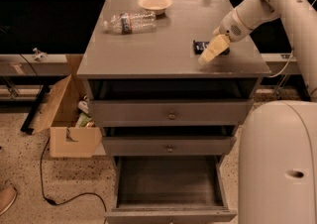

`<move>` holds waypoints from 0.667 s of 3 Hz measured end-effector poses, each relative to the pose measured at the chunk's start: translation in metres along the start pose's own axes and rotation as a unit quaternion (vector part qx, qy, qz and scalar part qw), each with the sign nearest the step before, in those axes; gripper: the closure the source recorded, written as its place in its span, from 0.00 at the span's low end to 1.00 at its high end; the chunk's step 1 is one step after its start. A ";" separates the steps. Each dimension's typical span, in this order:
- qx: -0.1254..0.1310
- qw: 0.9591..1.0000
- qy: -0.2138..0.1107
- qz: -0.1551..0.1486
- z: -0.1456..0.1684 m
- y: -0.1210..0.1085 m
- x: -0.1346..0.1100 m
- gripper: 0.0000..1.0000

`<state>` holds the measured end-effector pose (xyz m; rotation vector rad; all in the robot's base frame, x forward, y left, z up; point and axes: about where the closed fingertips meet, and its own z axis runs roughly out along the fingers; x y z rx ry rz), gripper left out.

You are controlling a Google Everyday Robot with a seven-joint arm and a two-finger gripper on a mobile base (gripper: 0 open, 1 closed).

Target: Place rxbar blueberry into bottom drawer

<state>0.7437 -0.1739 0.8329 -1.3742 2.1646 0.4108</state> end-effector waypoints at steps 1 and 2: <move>-0.015 1.000 0.002 0.009 0.013 -0.002 0.003 0.04; -0.027 0.999 -0.002 0.018 0.022 -0.003 0.007 0.22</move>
Offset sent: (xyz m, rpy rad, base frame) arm 0.0148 -0.0041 -0.0197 0.0552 0.0811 0.0005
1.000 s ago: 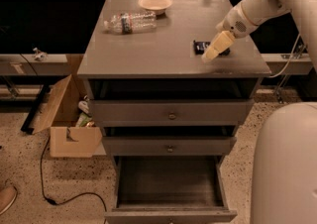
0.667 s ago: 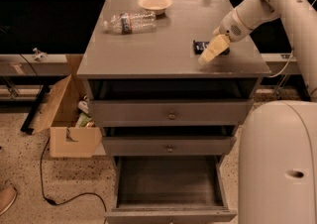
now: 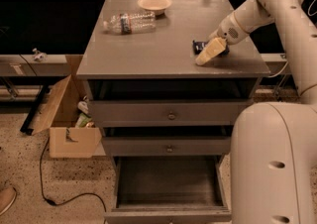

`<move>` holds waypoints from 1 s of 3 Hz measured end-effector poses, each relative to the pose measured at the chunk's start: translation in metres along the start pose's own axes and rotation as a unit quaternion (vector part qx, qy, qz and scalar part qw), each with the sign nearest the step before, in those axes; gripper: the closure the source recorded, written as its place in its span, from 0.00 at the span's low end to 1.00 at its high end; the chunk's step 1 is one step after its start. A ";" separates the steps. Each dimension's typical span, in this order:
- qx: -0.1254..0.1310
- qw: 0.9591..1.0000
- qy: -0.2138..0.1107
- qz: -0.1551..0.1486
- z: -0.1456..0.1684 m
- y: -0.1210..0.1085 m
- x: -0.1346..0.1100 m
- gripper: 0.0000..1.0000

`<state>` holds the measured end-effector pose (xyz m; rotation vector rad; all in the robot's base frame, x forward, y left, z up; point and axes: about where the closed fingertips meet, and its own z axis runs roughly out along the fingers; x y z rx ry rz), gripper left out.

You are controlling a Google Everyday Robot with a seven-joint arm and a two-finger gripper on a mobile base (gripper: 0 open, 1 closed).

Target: Place rxbar blueberry into bottom drawer

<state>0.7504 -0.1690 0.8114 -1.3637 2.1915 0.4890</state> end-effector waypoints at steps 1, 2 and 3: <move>0.000 1.000 0.000 0.000 -0.003 0.000 -0.002 0.46; 0.007 0.998 -0.062 0.000 -0.027 0.008 -0.008 0.77; 0.027 0.991 -0.129 -0.018 -0.063 0.028 -0.019 0.99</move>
Offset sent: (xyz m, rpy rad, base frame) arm -0.0419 -0.0034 0.0326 0.1968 -0.1081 -0.0353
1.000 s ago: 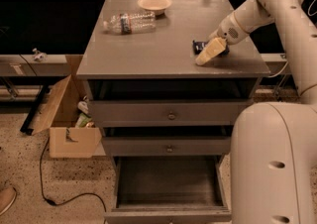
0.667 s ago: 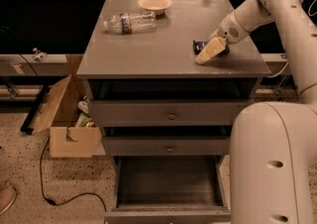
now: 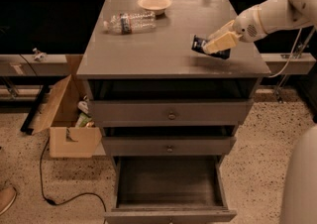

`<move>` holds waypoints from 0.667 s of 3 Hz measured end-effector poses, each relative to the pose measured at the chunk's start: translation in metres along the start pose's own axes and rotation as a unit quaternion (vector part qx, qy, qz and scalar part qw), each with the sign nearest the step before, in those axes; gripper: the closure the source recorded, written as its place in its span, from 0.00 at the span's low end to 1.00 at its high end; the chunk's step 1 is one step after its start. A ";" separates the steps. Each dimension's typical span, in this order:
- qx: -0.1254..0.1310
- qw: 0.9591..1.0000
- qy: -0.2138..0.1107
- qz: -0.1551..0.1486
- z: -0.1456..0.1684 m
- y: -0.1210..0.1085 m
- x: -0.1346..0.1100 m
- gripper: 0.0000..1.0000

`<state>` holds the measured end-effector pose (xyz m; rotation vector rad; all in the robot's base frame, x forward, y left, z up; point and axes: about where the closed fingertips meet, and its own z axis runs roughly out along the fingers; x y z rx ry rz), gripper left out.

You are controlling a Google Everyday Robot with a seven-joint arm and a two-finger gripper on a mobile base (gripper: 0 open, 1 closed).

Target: Place rxbar blueberry into bottom drawer

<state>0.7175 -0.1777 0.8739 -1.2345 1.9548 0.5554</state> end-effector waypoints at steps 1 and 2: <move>0.042 0.997 -0.060 -0.039 -0.047 0.069 -0.029 1.00; 0.022 0.998 -0.046 -0.030 -0.028 0.083 -0.014 1.00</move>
Offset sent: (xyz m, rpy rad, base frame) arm -0.1225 0.0332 0.0344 0.0096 -0.1319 -0.0334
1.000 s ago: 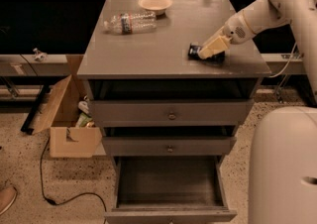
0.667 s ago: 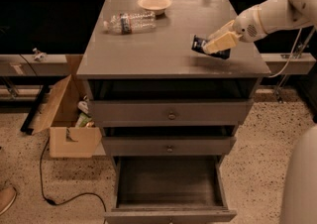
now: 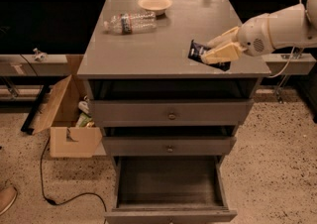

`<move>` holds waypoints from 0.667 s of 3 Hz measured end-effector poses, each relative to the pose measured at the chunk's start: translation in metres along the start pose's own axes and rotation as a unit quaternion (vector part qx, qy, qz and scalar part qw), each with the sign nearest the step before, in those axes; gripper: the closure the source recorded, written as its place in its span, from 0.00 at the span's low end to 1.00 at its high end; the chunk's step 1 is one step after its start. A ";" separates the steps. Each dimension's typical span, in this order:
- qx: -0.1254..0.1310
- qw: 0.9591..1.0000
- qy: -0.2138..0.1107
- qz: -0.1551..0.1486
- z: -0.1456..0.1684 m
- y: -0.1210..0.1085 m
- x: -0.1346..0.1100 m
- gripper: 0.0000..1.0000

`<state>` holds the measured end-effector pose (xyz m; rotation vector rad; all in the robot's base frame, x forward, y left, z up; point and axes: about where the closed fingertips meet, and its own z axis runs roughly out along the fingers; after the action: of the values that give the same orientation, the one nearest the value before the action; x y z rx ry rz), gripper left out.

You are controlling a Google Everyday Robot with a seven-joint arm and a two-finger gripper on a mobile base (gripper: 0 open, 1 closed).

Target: Place rxbar blueberry into bottom drawer

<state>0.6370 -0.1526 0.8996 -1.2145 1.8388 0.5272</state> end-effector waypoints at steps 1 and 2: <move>0.000 1.000 0.000 0.000 0.000 0.000 0.000 1.00; -0.016 0.999 0.027 0.017 0.011 0.030 0.035 1.00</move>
Offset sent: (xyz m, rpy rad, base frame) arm -0.0566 -0.0013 -0.0837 -0.0648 0.1635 -0.0035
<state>0.6088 -0.1501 0.8619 -1.2322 1.9062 0.5498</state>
